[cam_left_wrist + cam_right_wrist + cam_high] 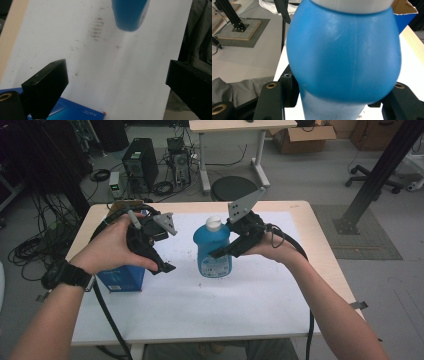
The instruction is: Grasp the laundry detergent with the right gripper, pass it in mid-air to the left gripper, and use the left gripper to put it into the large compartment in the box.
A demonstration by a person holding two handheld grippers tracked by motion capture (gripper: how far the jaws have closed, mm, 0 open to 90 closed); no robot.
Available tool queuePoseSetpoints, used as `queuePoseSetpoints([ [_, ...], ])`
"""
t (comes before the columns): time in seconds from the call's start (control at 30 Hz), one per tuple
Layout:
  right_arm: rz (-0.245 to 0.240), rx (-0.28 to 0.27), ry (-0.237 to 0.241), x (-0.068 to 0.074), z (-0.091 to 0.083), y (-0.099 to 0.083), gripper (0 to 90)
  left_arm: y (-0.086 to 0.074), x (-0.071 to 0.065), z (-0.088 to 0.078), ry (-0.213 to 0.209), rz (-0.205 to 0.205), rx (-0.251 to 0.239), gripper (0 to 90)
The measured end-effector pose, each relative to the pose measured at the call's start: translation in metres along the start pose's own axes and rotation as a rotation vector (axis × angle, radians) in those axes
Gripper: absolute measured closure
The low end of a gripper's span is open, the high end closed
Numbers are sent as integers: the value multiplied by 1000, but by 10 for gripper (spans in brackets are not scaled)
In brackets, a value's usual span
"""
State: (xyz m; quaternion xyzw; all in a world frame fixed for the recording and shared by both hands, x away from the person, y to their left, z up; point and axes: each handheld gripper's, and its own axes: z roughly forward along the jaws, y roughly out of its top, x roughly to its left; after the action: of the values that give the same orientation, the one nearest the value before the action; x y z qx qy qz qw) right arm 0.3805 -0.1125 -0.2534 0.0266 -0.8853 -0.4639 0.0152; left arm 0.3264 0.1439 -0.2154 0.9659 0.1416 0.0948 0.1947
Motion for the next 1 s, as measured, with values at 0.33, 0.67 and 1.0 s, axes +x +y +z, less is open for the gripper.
queuePoseSetpoints([
  [0.33,-26,19,27,4,17,13,428,29,-5,-21,1,24,-108,48],
  [0.67,-42,21,43,6,27,20,429,47,-6,-20,-11,35,-131,48],
  [1.0,-50,28,48,8,31,21,430,59,-6,-15,-36,51,-124,72],
])
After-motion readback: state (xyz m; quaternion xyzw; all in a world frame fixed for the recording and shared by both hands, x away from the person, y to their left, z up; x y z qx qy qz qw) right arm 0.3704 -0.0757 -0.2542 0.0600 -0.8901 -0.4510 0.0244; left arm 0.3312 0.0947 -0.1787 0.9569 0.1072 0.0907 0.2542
